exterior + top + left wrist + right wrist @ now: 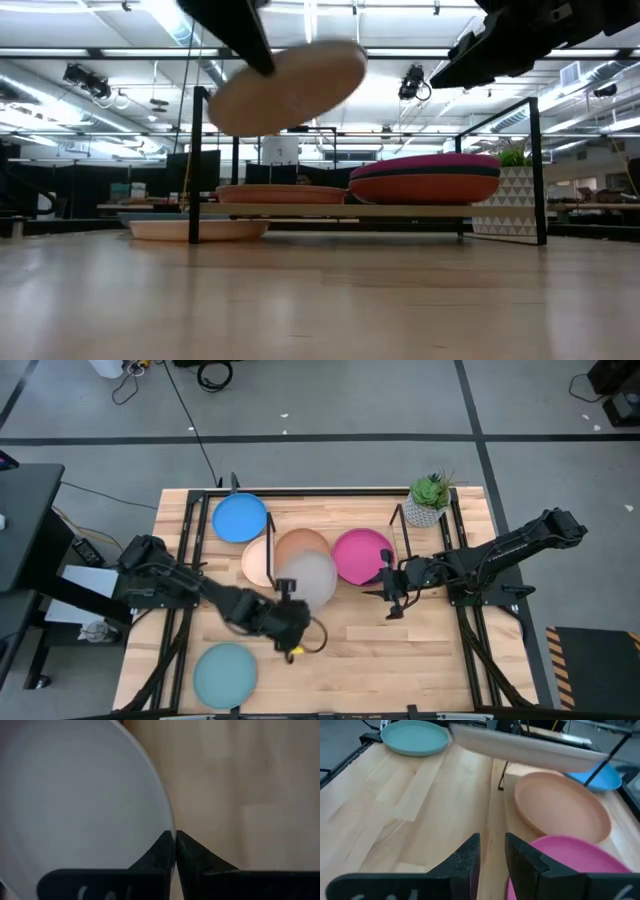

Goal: Place and stack plates onto a shelf
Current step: Stack the gray plate on top of the brown plate on the shelf

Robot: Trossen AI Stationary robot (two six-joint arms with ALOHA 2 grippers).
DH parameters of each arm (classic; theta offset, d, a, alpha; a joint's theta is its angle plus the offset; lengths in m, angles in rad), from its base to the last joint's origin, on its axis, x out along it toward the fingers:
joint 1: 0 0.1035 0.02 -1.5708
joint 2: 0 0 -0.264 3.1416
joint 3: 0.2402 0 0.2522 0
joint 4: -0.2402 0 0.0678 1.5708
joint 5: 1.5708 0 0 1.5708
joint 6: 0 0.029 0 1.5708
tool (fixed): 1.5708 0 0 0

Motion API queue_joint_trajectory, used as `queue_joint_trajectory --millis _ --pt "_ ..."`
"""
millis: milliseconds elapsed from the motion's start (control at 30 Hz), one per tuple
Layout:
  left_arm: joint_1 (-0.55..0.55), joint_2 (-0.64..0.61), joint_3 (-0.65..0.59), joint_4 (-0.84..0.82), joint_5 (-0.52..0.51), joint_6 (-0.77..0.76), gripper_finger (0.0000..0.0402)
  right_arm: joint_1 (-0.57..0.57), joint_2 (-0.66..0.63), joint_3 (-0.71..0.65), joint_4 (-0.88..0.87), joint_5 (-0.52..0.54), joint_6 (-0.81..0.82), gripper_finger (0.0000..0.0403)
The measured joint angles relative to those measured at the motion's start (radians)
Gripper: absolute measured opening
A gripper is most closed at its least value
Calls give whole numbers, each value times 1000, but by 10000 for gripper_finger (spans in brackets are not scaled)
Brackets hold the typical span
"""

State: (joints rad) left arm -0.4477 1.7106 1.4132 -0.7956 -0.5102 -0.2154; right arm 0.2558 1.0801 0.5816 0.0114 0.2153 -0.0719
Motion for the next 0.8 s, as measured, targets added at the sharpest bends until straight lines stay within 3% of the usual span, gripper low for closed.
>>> queue_joint_trajectory --millis 300,500,633,800 --pt "216 117 0 -12 50 208 22 21 0 0 -33 27 85 95" --pt "311 140 0 -118 66 172 22 61 0 0 -80 85 140 95" --pt "350 141 0 -83 195 179 26 88 0 0 -93 125 186 95" --pt "346 141 0 -49 204 181 73 122 0 0 -93 172 227 95"
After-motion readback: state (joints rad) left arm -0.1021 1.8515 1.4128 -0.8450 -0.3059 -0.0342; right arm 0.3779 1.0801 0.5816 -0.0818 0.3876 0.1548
